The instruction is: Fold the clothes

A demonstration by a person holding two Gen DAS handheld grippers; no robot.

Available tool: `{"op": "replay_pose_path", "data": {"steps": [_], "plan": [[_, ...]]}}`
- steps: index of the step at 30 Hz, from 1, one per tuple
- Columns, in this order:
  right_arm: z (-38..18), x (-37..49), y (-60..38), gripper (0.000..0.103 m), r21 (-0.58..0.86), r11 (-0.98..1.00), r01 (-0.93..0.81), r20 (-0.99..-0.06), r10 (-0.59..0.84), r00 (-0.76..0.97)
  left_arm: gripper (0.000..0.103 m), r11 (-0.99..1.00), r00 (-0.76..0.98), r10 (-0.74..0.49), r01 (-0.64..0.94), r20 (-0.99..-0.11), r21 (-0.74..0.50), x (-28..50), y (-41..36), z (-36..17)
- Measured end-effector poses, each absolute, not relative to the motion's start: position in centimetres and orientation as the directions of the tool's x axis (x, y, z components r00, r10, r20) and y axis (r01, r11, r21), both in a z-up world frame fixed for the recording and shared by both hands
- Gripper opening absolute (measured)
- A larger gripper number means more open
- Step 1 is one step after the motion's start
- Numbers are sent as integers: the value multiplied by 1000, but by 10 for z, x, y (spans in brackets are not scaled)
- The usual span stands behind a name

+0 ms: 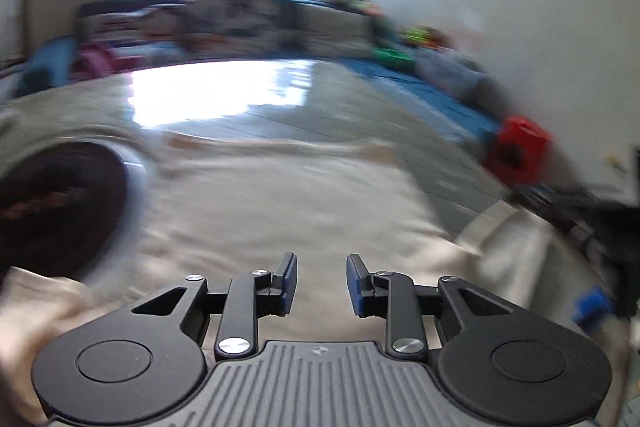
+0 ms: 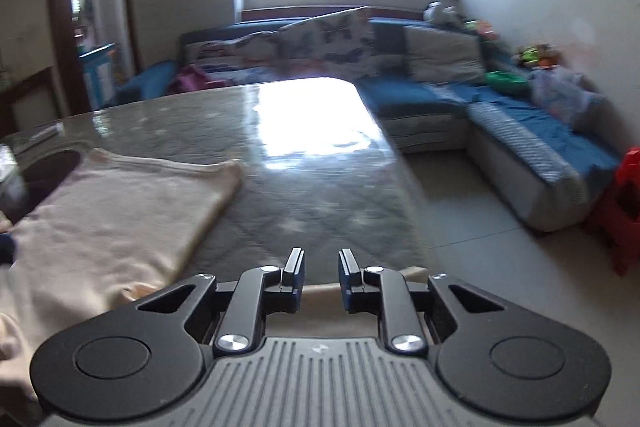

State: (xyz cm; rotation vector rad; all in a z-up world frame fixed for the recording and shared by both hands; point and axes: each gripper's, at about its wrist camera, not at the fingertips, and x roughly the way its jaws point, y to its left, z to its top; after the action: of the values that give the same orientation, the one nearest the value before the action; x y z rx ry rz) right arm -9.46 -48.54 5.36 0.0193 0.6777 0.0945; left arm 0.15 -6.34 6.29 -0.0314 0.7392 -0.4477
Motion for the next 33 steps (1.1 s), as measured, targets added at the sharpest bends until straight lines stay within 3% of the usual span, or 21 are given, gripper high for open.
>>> {"op": "replay_pose_path", "data": {"steps": [8,12,19,22,24,25,33], "plan": [[44,-22,-445,20,128,969,-211,-669,241,703,35,979,710,-189,186,-679,-79,78,-34,51],[36,13,-436,22,152,963,-222,-695,264,668,41,983,711,-154,181,-686,-33,109,-39,42],[21,54,-423,21,143,963,-228,-725,259,638,41,985,708,-106,173,-698,26,153,-49,24],[20,63,-422,20,141,962,-232,-725,260,638,30,981,706,-123,194,-698,23,163,-52,20],[20,71,-421,10,133,962,-238,-728,258,635,11,976,709,-136,214,-692,27,166,-54,19],[21,75,-419,8,122,962,-245,-727,254,637,8,975,712,-136,218,-689,32,168,-55,19],[25,121,-387,5,-3,948,-317,-707,222,671,4,993,735,-37,102,-677,56,195,-40,19]]}}
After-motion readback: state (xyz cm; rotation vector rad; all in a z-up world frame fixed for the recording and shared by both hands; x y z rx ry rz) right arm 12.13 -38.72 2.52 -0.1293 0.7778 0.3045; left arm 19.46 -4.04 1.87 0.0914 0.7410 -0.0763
